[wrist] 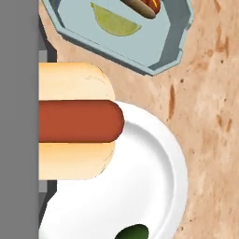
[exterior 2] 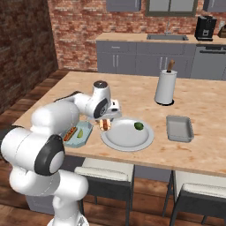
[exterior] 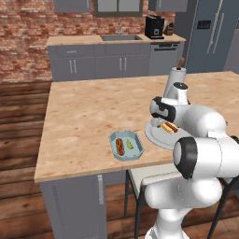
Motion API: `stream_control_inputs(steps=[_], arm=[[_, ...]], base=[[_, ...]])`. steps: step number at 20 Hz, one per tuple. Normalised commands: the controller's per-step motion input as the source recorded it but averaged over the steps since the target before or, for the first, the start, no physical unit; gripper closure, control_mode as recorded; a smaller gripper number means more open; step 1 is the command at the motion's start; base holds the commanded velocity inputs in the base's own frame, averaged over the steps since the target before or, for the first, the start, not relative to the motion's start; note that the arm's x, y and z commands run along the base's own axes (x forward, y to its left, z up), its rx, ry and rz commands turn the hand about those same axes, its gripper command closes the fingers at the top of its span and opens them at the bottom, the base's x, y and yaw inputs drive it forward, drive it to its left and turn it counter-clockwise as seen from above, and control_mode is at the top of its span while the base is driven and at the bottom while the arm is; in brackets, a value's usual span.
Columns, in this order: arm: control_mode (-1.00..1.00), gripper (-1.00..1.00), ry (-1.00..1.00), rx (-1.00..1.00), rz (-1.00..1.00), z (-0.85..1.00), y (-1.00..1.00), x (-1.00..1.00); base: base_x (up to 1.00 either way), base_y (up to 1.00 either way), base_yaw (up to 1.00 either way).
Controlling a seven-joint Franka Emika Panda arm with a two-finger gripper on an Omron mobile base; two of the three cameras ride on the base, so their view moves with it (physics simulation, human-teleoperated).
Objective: Place one cooked food and one vegetable from the large plate to each tupperware container.
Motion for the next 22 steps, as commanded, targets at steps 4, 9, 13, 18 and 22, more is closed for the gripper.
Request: stream_control_inputs(steps=[4,9,13,18,22], arm=[[-1.0,1.0,-0.1,0.01,0.01,0.26,0.75,-0.02],[-1.0,1.0,-0.02,0.0,0.25,0.13,0.57,0.0],[1.0,1.0,-0.01,-0.05,0.09,0.12,0.04,-0.03],[1.0,1.0,0.0,0.0,0.0,0.0,0.0,0.0],[1.0,1.0,0.0,0.0,0.0,0.0,0.0,0.0]], base=[[0.0,0.0,0.0],[0.0,0.0,0.0],[-0.17,-0.09,0.01],[-0.63,-0.78,-0.03],[-0.15,-0.98,-0.12]])
